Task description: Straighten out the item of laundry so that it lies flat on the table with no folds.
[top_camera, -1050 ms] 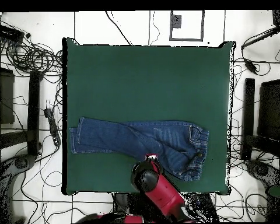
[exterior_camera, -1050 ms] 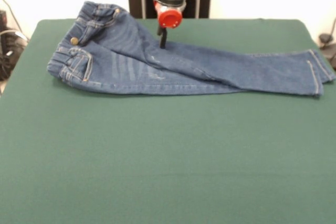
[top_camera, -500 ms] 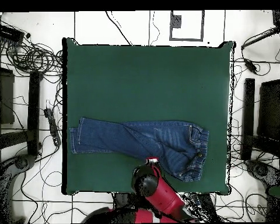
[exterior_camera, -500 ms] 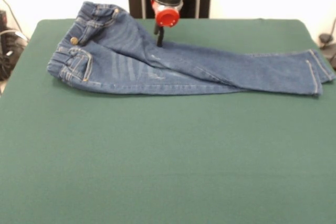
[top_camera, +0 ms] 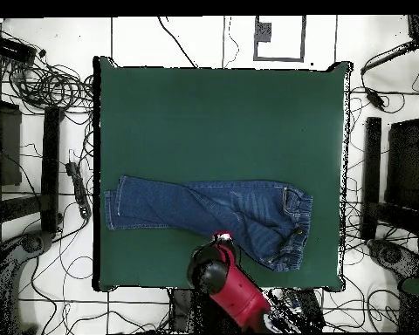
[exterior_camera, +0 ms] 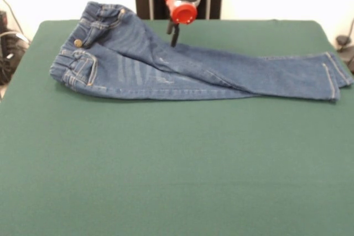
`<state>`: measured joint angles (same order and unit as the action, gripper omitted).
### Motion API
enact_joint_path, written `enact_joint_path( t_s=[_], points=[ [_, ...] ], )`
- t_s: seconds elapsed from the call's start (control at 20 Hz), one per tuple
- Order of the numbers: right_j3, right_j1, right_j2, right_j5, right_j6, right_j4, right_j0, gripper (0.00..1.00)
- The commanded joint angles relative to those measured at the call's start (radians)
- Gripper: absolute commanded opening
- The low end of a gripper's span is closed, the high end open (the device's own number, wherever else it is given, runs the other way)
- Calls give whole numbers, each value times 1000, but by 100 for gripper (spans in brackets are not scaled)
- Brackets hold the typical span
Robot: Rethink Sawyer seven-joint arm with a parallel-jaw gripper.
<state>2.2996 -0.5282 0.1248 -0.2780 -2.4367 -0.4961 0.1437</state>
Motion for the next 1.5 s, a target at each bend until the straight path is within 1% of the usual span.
enact_joint_path(
  t_s=[0.05, 0.15, 0.45, 0.7, 0.9, 1.1, 1.5],
  points=[
    [-13, -32, -26, 117, -221, -109, -53, 100],
    [-12, -33, -27, 117, -218, -107, -48, 100],
    [-11, -5, -55, 57, -234, -77, -11, 100],
    [-15, 57, -60, -9, -244, -50, 8, 100],
    [-14, 119, -87, -102, -268, 28, 69, 100],
    [-24, 178, -102, -186, -301, 78, 94, 100],
    [-47, 244, -123, -271, -329, 95, 102, 100]
  ],
)
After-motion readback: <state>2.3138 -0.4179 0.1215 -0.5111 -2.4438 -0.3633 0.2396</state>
